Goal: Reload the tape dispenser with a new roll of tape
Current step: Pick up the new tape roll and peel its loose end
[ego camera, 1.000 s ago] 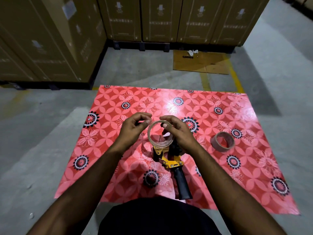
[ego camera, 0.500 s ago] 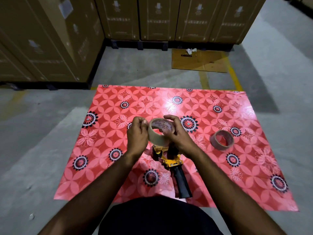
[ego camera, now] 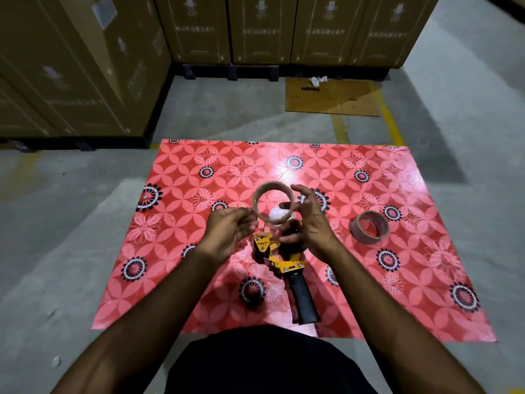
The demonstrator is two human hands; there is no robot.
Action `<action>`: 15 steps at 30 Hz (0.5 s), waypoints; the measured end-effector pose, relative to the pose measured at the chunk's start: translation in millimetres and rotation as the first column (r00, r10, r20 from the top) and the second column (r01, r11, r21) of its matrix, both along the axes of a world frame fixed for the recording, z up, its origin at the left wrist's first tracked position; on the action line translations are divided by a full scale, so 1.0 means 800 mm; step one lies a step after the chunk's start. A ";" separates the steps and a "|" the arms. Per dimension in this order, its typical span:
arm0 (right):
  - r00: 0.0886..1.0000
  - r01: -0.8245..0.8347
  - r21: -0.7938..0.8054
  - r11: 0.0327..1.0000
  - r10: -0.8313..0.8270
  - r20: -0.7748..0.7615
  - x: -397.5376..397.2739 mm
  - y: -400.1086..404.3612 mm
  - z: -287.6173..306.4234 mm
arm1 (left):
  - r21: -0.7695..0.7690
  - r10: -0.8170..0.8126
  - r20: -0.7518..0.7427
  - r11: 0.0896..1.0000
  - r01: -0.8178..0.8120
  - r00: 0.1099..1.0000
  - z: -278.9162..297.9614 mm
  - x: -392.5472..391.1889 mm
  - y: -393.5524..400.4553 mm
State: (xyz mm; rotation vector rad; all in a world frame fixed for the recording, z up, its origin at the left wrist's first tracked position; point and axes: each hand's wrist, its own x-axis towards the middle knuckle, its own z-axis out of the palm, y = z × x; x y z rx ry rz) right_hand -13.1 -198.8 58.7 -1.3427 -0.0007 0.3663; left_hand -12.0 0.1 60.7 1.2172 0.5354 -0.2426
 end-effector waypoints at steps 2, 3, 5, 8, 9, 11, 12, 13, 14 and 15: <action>0.999 -0.020 -0.066 0.998 0.023 0.048 0.002 -0.003 0.000 | -0.093 0.033 -0.068 0.995 -0.039 0.997 -0.003 0.000 -0.002; 0.997 -0.016 -0.117 0.993 0.025 0.075 0.003 -0.004 -0.001 | -0.119 0.043 -0.092 0.991 -0.054 0.995 -0.004 0.001 -0.002; 0.997 -0.007 -0.141 0.990 0.017 0.072 0.005 -0.003 -0.003 | -0.135 0.054 -0.117 0.988 -0.070 0.992 -0.007 0.001 0.002; 0.999 0.024 -0.080 0.997 -0.027 -0.037 0.007 -0.001 -0.005 | -0.102 0.043 -0.074 0.994 -0.051 0.996 -0.008 0.001 0.008; 0.999 0.028 -0.107 0.994 -0.031 -0.027 0.007 -0.001 -0.007 | -0.095 0.024 -0.054 0.995 -0.029 0.998 -0.007 0.000 0.009; 0.999 0.033 -0.192 0.981 -0.027 0.035 0.006 0.001 -0.010 | -0.080 -0.023 -0.035 0.997 0.020 0.999 -0.004 -0.002 0.008; 0.997 0.043 -0.231 0.972 -0.029 0.066 0.006 0.002 -0.011 | -0.070 -0.044 -0.035 0.997 0.042 0.998 -0.004 -0.002 0.007; 0.996 0.057 -0.256 0.965 -0.036 0.087 0.005 0.003 -0.011 | -0.060 -0.059 -0.038 0.997 0.057 0.998 -0.003 -0.004 0.007; 0.994 0.074 -0.267 0.961 -0.050 0.094 0.005 0.002 -0.012 | -0.054 -0.067 -0.044 0.996 0.065 0.997 -0.002 -0.004 0.006; 0.993 0.092 -0.279 0.956 -0.068 0.096 0.004 0.000 -0.014 | -0.051 -0.070 -0.054 0.996 0.067 0.996 0.000 -0.005 0.006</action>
